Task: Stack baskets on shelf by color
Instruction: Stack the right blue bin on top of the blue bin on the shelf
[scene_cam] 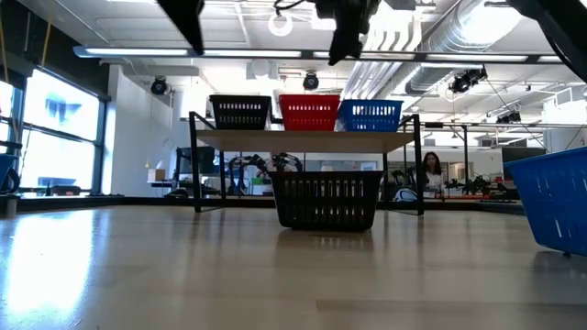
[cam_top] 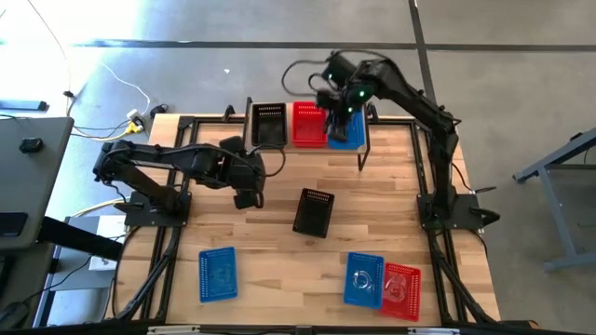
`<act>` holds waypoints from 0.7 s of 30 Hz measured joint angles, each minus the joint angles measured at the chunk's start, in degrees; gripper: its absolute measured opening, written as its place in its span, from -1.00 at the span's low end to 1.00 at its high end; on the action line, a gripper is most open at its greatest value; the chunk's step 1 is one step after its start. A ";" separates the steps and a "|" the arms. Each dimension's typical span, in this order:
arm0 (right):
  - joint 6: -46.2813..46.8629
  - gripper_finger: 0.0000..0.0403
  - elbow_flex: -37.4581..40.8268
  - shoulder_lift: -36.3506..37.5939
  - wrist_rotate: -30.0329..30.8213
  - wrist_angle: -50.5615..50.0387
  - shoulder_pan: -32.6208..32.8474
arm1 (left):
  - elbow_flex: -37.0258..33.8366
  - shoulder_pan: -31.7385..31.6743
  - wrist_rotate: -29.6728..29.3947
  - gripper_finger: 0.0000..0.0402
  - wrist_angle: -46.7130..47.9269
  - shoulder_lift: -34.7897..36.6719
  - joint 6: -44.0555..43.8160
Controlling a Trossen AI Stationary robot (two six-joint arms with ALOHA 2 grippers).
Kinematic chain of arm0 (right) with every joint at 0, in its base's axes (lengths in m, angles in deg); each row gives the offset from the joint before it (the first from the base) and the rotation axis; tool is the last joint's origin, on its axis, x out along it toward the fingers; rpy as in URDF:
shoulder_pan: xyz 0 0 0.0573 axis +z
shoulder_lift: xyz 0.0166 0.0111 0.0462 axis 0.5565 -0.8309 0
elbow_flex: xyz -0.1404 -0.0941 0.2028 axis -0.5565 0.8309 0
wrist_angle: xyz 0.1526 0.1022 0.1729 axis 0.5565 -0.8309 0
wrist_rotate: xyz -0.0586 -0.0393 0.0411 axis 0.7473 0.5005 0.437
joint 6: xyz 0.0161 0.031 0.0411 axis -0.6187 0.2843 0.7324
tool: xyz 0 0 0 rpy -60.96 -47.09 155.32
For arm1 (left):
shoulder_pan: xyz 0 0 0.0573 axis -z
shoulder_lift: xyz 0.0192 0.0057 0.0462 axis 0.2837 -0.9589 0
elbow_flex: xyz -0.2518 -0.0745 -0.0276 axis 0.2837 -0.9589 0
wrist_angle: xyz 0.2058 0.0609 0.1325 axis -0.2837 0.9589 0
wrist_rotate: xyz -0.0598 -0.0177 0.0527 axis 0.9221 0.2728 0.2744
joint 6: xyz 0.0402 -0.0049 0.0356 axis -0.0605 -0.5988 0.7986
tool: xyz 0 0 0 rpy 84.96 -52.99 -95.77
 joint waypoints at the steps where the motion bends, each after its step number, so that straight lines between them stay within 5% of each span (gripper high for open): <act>1: 1.28 -0.51 0.02 0.00 1.11 -1.18 1.21 | -1.07 0.15 0.01 0.02 0.00 0.87 0.02; 12: 16.11 -0.51 7.53 0.50 9.97 -2.99 14.52 | -9.12 0.59 -0.22 0.02 -1.49 10.65 -0.59; 21: 30.69 -0.51 21.94 5.96 14.27 -2.79 24.62 | -9.22 0.50 -0.77 0.02 -1.78 14.65 4.03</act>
